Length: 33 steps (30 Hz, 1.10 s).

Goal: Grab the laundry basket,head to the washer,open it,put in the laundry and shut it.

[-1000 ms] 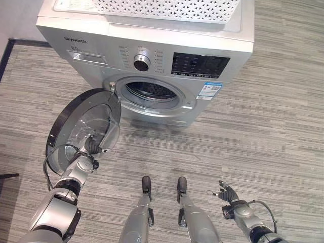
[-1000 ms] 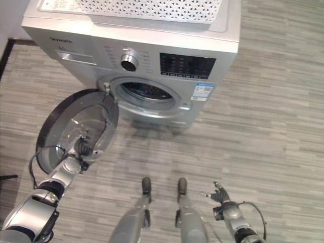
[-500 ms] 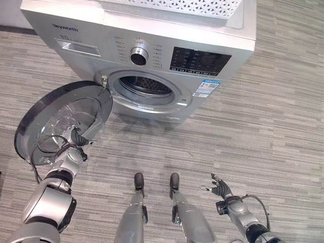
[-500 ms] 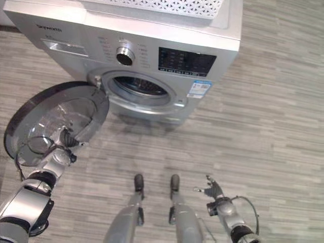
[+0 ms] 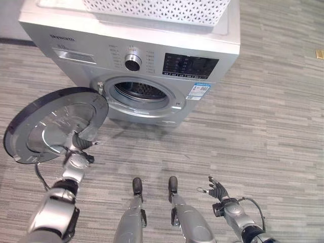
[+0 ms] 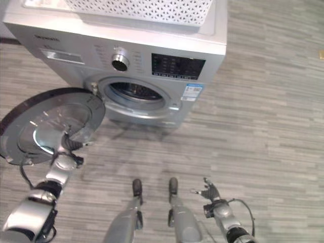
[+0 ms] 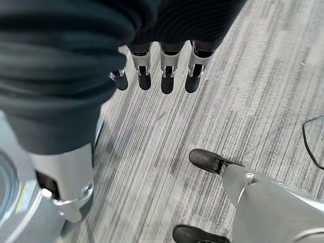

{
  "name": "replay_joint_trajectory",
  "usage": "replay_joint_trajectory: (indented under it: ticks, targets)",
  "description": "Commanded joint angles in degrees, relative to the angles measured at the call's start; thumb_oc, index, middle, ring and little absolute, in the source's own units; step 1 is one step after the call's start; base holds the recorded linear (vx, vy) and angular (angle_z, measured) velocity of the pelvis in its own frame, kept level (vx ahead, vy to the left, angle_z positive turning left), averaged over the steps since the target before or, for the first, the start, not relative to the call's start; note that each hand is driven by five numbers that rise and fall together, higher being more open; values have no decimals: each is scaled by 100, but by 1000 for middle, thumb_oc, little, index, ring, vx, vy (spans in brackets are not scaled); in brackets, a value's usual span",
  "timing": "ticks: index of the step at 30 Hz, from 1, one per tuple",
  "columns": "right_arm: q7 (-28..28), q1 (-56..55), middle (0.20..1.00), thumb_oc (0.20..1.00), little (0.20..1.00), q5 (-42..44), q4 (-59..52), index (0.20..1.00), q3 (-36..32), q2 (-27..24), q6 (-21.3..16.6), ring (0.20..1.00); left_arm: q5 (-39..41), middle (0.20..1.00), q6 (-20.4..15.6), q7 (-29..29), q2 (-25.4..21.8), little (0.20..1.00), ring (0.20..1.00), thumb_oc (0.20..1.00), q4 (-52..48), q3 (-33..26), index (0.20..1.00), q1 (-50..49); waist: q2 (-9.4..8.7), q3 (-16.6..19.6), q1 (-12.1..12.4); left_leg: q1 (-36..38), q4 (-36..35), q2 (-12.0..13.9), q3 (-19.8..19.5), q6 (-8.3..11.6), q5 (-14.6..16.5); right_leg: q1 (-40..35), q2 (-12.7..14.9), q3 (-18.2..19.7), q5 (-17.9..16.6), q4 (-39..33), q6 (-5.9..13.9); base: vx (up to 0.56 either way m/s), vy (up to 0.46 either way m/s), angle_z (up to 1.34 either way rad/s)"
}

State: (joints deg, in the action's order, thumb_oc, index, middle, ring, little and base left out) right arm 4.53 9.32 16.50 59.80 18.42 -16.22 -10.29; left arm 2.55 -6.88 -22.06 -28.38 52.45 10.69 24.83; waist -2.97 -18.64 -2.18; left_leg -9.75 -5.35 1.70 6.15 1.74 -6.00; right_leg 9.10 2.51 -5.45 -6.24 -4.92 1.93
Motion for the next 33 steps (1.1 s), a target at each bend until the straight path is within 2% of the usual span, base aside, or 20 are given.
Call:
replay_joint_trajectory:
  ticks: [1,3,7,8,9,10,13,21,27,29,30,31,33]
  targets:
    - [-146,-530,1000,1000,1000,720,-106,1000,-294,-135,-109,1000,610,1000,-556,94,226,1000,1000,1000,-126,-78,1000,-248,174,689,90,-192,35,-338,-301,-33,138,-28,120,230,-33,-8,403,75,-10,3]
    - [-304,-652,1000,1000,1000,1603,-129,1000,-903,-86,-188,1000,1173,1000,-932,426,512,1000,1000,1000,-916,-253,1000,-990,242,969,164,123,35,-359,-321,-45,212,-344,139,160,65,-8,395,76,-20,7]
    - [-432,-786,1000,1000,1000,2017,-136,1000,-1147,-16,-194,1000,1587,1000,-1017,738,839,1000,1000,1000,-1024,-251,1000,-1379,258,1332,204,419,35,-369,-346,-52,253,-634,140,130,122,-8,390,29,-27,9]
    - [-435,-788,1000,1000,1000,2019,-134,1000,-1147,-18,-196,1000,1589,1000,-1017,739,840,1000,1000,1000,-1025,-250,1000,-1382,259,1329,205,425,35,-369,-346,-52,255,-640,140,129,123,-8,390,-29,-43,4]
    - [-462,-773,1000,1000,1000,2171,103,1000,-1287,15,-200,1000,1723,1000,-1045,985,1065,1000,1000,1000,-903,-78,1000,-1509,269,1595,236,568,35,-386,-386,-59,277,-804,151,94,155,-8,384,-16,-27,6]
    - [-463,-773,1000,1000,1000,2171,104,1000,-1288,14,-201,1000,1724,1000,-1046,985,1066,1000,1000,1000,-902,-77,1000,-1508,270,1595,235,570,35,-386,-388,-59,277,-806,151,93,156,-8,384,-25,-36,10]
    - [-396,-724,1000,1000,1000,2006,680,1000,-1365,3,-93,1000,1653,1000,-1018,1212,1291,1000,1000,1000,-423,144,1000,-1623,296,1894,255,715,35,-383,-418,-63,314,-947,186,61,199,-8,395,-4,-8,8]
    - [-414,-742,1000,1000,1000,2170,1054,1000,-1496,42,-36,1000,1489,1000,-863,1327,1453,1000,1000,1000,245,298,1000,-1780,306,2151,224,872,35,-367,-429,-95,379,-1091,183,83,235,-8,387,-1,-1,0]
    - [-470,-840,1000,1000,1000,1964,1300,1000,-1455,26,33,1000,1332,1000,-715,1452,1488,1000,1000,1000,908,205,1000,-1814,279,2214,190,901,35,-361,-496,-100,378,-1160,170,24,240,-8,365,1,-6,4]
    - [-623,-833,1000,1000,1000,1996,1552,1000,-1417,62,162,1000,1462,1000,-530,1637,1597,1000,1000,1000,1590,52,1000,-1747,265,2235,175,908,35,-356,-503,-100,379,-1166,171,8,229,-8,364,13,-9,9]
    - [-687,-806,1000,1000,1000,1662,1802,1000,-1298,88,293,1000,1172,1000,-370,1706,1661,1000,1000,1000,2108,16,1000,-1696,254,2272,172,926,35,-350,-488,-99,391,-1178,171,6,229,-8,363,17,-5,4]
    - [-688,-804,1000,1000,1000,1661,1804,1000,-1298,87,292,1000,1170,1000,-371,1705,1662,1000,1000,1000,2110,15,1000,-1694,254,2270,172,927,35,-351,-488,-99,392,-1180,171,6,229,-8,363,0,0,0]
    - [-662,-798,1000,1000,1000,1094,1936,1000,-1141,106,361,1000,835,1000,-315,1740,1701,1000,1000,1000,2282,75,1000,-1676,247,2304,163,940,35,-345,-471,-96,407,-1185,173,9,241,-8,362,0,0,0]
